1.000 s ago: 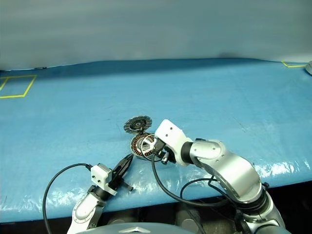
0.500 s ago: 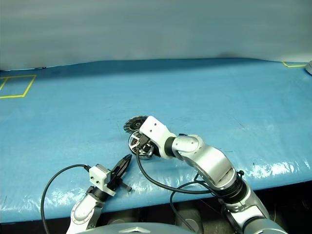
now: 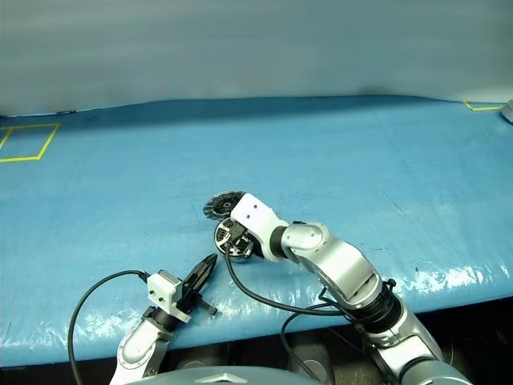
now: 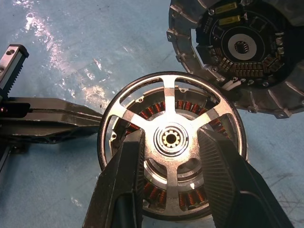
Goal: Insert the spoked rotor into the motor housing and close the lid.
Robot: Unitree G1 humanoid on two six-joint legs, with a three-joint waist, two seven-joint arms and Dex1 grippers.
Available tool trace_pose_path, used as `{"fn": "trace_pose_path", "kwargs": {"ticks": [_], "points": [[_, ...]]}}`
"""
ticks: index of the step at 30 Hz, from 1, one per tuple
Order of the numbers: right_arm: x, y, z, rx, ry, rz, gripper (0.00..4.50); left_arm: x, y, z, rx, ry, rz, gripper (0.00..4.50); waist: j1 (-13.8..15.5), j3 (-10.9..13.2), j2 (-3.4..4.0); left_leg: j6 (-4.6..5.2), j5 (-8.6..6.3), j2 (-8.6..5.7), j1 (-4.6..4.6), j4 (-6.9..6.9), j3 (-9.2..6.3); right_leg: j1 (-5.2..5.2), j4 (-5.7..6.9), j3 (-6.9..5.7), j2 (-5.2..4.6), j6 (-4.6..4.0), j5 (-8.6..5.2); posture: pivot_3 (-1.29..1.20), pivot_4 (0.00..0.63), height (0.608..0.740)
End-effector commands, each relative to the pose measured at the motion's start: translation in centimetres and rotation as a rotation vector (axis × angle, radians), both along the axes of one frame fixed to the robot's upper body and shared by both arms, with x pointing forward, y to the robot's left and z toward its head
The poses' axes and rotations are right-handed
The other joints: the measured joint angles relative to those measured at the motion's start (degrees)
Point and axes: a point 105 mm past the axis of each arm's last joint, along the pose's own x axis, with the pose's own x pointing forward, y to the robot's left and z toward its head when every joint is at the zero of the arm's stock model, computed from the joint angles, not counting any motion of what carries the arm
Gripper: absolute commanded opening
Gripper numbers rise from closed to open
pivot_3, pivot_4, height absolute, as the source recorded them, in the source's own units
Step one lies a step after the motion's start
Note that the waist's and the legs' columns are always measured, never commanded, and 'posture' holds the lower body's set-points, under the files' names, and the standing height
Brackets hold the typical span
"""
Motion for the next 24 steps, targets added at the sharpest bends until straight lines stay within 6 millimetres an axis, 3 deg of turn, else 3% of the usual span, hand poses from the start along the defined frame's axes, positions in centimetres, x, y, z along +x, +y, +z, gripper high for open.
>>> {"fn": "trace_pose_path", "kwargs": {"ticks": [1, 19, 24], "points": [[0.03, -0.07, 0.28, 0.010, -0.014, 0.005, 1.32, -0.07, -0.13, 0.70, -0.004, -0.034, -0.003, 0.00, 0.00, 0.00, 0.00, 0.00, 0.00, 0.00, 0.00, 0.00, 0.00, 0.00, 0.00, 0.00, 0.00, 0.00, 0.00, 0.00, 0.150, 0.740], [0.52, 0.01, -0.35, 0.007, -0.002, -0.031, 1.32, -0.01, -0.10, 0.51, -0.003, -0.031, -0.002, 0.00, -0.01, 0.00, 0.00, -0.01, 0.01, 0.00, 0.04, 0.03, 0.00, 0.02, 0.04, 0.00, 0.01, -0.01, 0.01, 0.00, 0.150, 0.740], [0.39, 0.22, -0.32, 0.018, 0.005, -0.028, 2.94, -0.02, -0.05, 0.49, -0.002, -0.031, 0.001, 0.00, -0.01, 0.00, 0.00, -0.01, 0.01, 0.00, 0.04, 0.03, 0.01, 0.03, 0.04, 0.00, 0.01, -0.01, 0.01, 0.00, 0.150, 0.740]]}}
